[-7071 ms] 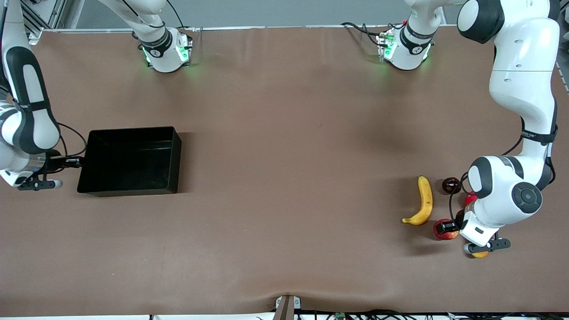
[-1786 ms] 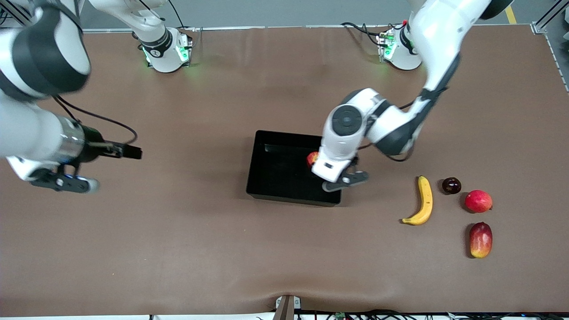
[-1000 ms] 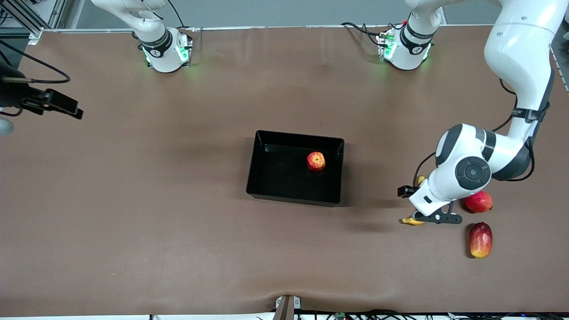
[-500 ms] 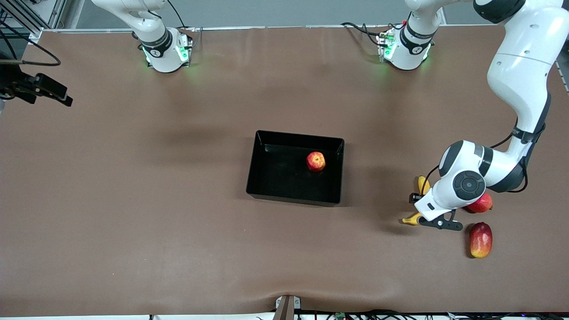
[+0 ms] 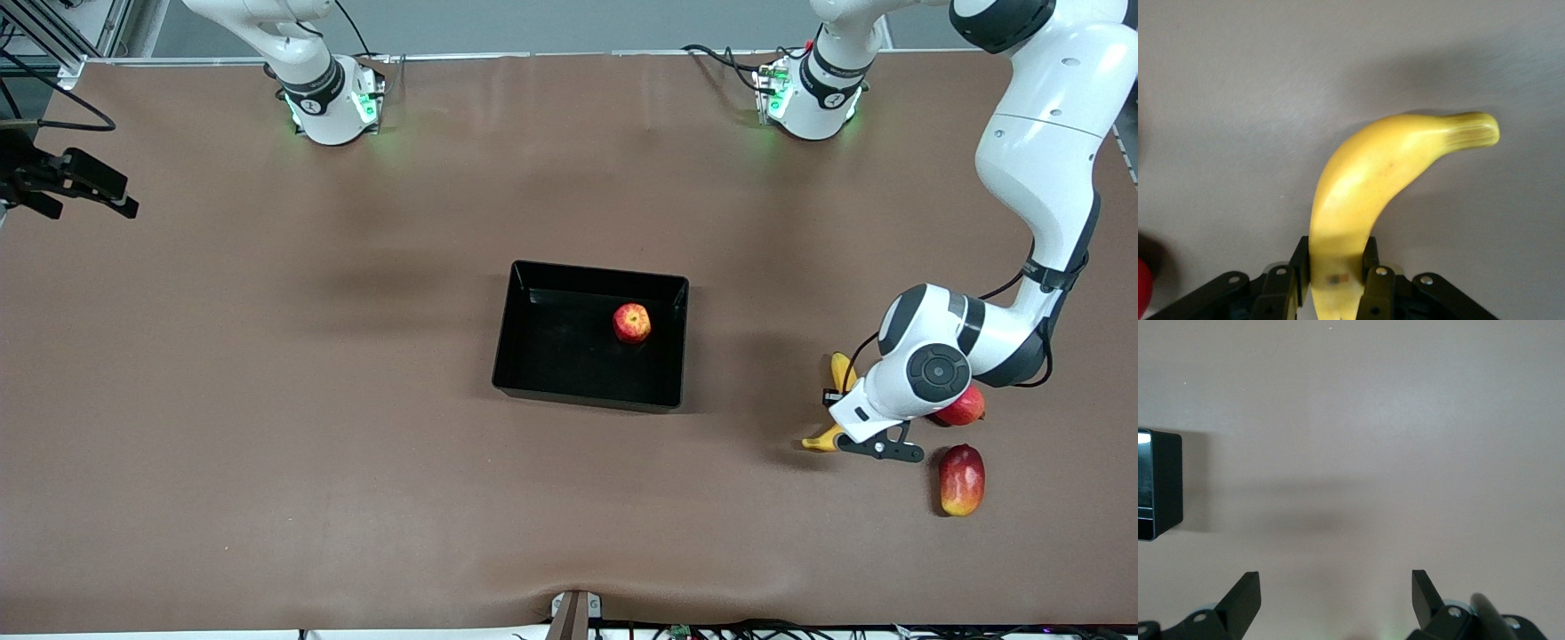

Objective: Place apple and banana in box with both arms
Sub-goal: 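Grasp the yellow banana with the left gripper and lift it, then carry the banana into the box and open the left gripper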

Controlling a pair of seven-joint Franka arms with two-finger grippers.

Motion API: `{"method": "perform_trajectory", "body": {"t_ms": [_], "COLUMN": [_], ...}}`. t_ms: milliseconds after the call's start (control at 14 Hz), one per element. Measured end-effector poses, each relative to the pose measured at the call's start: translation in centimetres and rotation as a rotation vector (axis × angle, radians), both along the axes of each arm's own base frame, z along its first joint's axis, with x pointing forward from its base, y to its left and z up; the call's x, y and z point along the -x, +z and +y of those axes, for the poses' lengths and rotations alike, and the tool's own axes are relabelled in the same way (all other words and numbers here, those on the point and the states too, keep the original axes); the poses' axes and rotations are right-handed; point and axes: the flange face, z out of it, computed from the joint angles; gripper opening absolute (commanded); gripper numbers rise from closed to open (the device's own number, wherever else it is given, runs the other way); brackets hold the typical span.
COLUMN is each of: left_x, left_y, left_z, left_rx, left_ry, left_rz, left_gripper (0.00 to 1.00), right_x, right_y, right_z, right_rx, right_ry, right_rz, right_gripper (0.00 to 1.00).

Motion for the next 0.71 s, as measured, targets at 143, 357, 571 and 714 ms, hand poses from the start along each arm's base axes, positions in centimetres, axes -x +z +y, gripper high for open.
{"method": "perform_trajectory", "body": {"t_ms": [143, 357, 571, 714], "left_x": [0.1, 1.6, 3.6, 5.3], "left_y": [3.7, 10.8, 15.8, 16.9], "left_z": [-3.6, -9.4, -16.2, -21.8], "left_rx": [0.018, 0.005, 0.028, 0.064], "left_ry": [-0.041, -0.06, -0.006, 0.049], "left_rz": [-0.03, -0.065, -0.099, -0.117], "left_gripper": [0.0, 0.0, 0.0, 0.0], "right_x": [-0.2, -0.6, -0.4, -0.3], "right_y": [-0.2, -0.4, -0.6, -0.7], "right_z": [0.0, 0.3, 0.1, -0.5], "right_rx": [0.0, 0.0, -0.004, -0.008], "right_ry": [0.0, 0.009, 0.005, -0.004], "right_rz": [0.003, 0.007, 0.024, 0.033], "right_gripper": [1.0, 1.0, 1.0, 1.0]}}
